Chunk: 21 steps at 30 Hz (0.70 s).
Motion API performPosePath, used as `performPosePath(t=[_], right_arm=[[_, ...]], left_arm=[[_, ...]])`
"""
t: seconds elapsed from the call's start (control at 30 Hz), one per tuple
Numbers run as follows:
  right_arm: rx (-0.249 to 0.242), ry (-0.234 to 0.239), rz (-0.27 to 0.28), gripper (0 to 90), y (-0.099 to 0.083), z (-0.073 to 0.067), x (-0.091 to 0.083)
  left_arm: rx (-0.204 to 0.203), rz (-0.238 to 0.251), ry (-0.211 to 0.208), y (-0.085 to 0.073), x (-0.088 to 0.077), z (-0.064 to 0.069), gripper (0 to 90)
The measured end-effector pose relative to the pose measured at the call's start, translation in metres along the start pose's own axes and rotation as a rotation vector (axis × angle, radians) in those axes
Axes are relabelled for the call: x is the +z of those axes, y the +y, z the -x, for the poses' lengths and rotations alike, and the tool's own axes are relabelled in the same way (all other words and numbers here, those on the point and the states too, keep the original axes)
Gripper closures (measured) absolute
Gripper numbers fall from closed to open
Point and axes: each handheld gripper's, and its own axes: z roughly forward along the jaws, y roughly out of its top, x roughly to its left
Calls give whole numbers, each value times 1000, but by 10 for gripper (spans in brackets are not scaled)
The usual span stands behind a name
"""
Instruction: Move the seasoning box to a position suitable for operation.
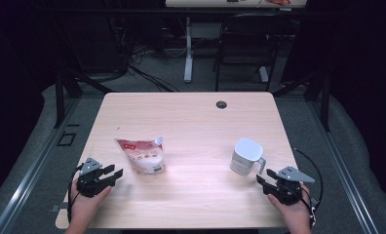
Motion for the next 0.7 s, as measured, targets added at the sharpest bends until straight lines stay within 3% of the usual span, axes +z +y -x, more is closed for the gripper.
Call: performPosePath(t=[0.1, 0.17, 0.3, 0.5, 0.7], right_arm=[[-6, -5, 3, 531, 2, 0, -1], [14, 26, 10, 562, 1, -1, -1], [17, 40, 30, 574, 1, -1, -1], [15, 32, 56, 552, 3, -2, 0], [22, 5, 62, 519, 5, -5, 3]], left_arm=[[0, 2, 4, 0, -1, 0, 562], [9, -1, -2, -1, -1, 2, 562], [25, -5, -20, -1, -1, 5, 560], [43, -4, -28, 0, -2, 7, 543], [24, -12, -25, -3, -5, 9, 509]])
